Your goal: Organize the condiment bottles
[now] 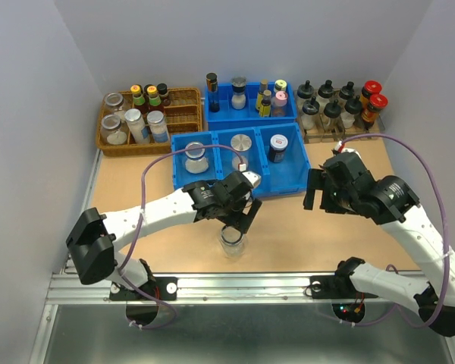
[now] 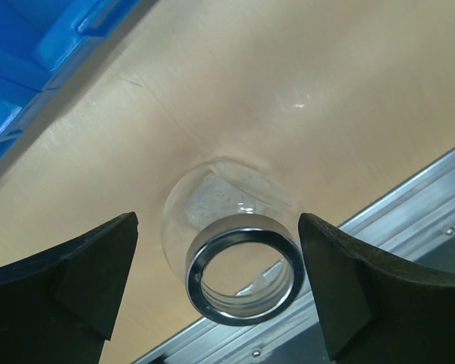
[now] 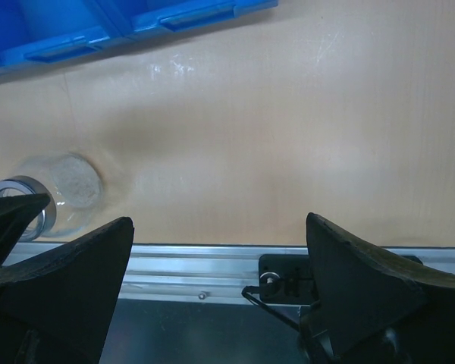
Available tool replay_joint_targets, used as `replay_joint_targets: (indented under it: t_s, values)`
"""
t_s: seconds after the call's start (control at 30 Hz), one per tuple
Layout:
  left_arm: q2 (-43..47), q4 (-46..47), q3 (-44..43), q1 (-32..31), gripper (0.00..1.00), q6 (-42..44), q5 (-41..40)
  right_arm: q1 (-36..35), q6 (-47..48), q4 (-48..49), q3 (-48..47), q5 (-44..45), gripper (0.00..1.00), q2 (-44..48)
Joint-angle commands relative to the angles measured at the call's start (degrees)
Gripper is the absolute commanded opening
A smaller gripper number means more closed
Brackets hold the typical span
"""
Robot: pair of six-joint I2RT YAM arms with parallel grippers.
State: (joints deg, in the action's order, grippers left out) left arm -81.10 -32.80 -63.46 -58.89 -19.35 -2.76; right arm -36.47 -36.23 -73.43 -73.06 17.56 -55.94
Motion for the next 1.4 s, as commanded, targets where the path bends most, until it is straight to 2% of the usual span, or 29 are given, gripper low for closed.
replay_joint_targets:
  t_s: [0.0,0.27,0.57,1.07,1.13,1.2,1.27,1.33,1.37]
  values:
    - [-1.25,-2.00,-1.66,-1.13,0.99,1.51,-3.56,-0.27,-0.95,-1.10,-0.33,0.37,1.00,1.62]
    - [-0.47,-5.35,-1.58,-4.91,0.99,0.64,-0.58,-0.27,-1.13,-1.54,0.37,0.54,1.00,2.15]
    - [0.59,-8.16,-3.69,-5.18,0.99,0.89,0.48,-0.27,-0.77,-1.45,0.55,0.81,1.00,1.80]
    - [0.24,-7.20,0.70,-5.35,0.97,2.04,1.97,-0.27,-1.65,-1.45,1.07,0.72,1.00,2.33]
    - [0.15,-6.49,2.11,-5.27,0.94,2.13,2.50,-0.27,-1.83,-1.45,1.34,0.89,1.00,2.42]
    - [0.24,-6.40,3.17,-5.27,0.86,1.86,2.50,-0.27,-1.92,-1.45,1.34,0.98,1.00,2.59]
    - [0.68,-6.05,3.69,-5.27,0.72,1.43,2.50,-0.27,-2.09,-1.45,1.51,1.16,1.00,2.77]
    - [1.38,-6.05,3.70,-5.35,0.56,1.07,2.50,-0.27,-2.18,-1.45,1.60,1.07,1.00,2.77]
    - [1.64,-6.23,3.09,-5.27,0.33,0.64,2.33,-0.27,-2.27,-1.45,1.60,0.98,1.00,2.68]
